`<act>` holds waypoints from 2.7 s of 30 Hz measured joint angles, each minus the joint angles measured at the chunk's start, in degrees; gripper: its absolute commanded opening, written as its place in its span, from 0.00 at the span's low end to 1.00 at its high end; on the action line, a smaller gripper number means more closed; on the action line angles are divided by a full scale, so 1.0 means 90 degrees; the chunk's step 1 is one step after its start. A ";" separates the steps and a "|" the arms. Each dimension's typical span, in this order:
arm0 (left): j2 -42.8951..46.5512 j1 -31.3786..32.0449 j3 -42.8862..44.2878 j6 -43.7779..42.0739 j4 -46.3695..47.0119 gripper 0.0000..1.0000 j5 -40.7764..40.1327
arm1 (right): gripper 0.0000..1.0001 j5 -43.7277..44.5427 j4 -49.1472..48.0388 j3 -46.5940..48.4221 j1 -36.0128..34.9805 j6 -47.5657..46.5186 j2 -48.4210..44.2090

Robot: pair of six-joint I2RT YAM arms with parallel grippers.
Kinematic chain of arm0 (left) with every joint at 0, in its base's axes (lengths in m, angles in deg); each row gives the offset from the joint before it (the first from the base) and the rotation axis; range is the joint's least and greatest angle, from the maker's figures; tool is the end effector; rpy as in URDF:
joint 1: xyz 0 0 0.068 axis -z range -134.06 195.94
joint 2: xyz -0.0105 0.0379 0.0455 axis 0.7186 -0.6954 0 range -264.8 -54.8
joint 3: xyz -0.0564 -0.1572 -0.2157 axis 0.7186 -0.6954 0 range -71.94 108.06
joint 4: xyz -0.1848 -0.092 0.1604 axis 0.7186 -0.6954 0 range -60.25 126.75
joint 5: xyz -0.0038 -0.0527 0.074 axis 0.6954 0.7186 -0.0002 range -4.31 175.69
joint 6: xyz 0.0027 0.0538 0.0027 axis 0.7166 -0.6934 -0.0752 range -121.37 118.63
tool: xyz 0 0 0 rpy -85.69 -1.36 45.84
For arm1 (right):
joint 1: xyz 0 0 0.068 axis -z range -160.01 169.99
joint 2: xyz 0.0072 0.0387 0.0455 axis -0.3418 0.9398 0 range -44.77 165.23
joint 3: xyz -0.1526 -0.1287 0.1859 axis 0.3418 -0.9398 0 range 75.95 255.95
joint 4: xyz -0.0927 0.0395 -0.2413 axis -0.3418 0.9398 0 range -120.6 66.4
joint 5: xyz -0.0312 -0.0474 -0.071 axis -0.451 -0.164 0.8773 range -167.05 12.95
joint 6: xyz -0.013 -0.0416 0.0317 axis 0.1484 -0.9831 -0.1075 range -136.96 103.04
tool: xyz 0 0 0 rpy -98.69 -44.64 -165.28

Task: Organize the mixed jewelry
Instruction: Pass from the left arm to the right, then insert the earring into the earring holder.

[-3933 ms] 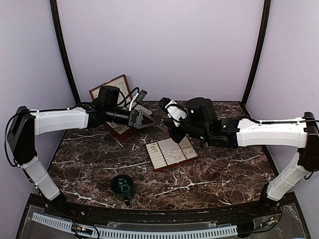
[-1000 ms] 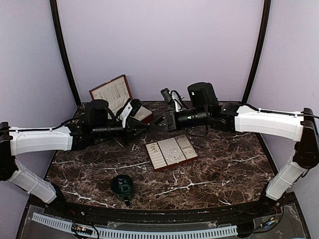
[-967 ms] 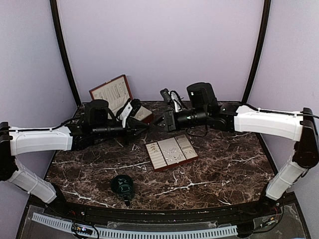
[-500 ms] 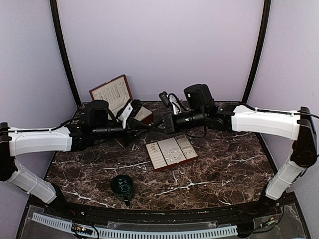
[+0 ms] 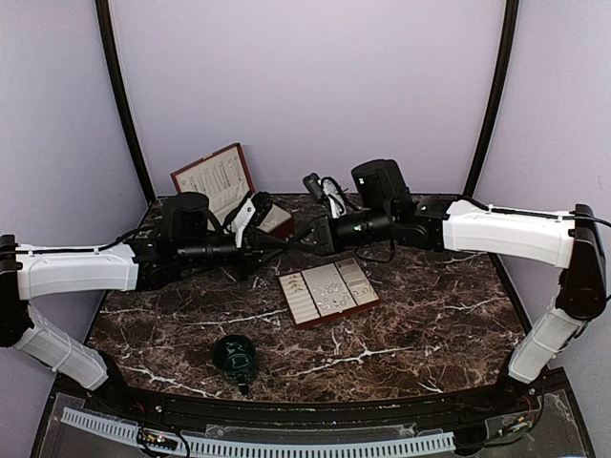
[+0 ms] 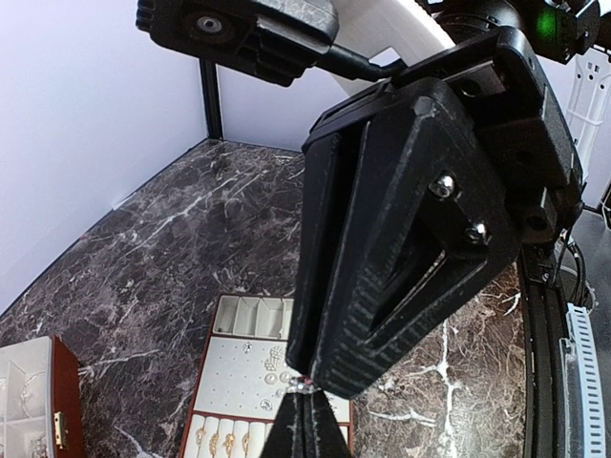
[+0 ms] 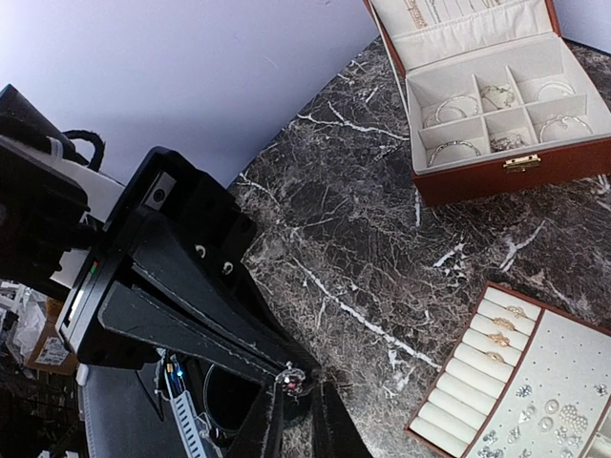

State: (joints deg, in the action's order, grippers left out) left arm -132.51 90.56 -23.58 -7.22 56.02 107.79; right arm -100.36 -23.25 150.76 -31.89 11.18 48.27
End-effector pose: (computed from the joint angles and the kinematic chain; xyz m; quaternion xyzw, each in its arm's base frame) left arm 0.2127 -0.2287 0.2850 0.4320 0.6280 -0.3478 0.5459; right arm 0.2245 0.3090 0.3113 -0.2757 0.7888 0.4665 0.2900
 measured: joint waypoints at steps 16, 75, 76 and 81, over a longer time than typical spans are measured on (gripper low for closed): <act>0.0000 0.0007 -0.0022 0.0000 -0.0002 0.00 -0.0010 | 0.04 0.0000 0.0002 0.0005 0.0000 -0.0075 0.0017; -0.0532 -0.1802 0.0459 0.2533 -0.0265 0.61 0.0204 | 0.00 0.2259 -0.1773 -0.1593 0.0731 -0.1127 0.1377; -0.0539 -0.1802 0.0459 0.2533 -0.0284 0.61 0.0204 | 0.00 0.2273 -0.1787 -0.1603 0.0731 -0.1127 0.1384; -0.0583 -0.1802 0.0459 0.2535 -0.0311 0.61 0.0204 | 0.00 0.2363 -0.1872 -0.1649 0.0743 -0.1132 0.1406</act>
State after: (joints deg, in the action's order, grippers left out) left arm -137.76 74.34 -19.45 15.60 53.22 109.63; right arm -79.10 -40.10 135.92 -25.20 0.99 60.92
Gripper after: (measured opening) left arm 0.607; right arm 0.004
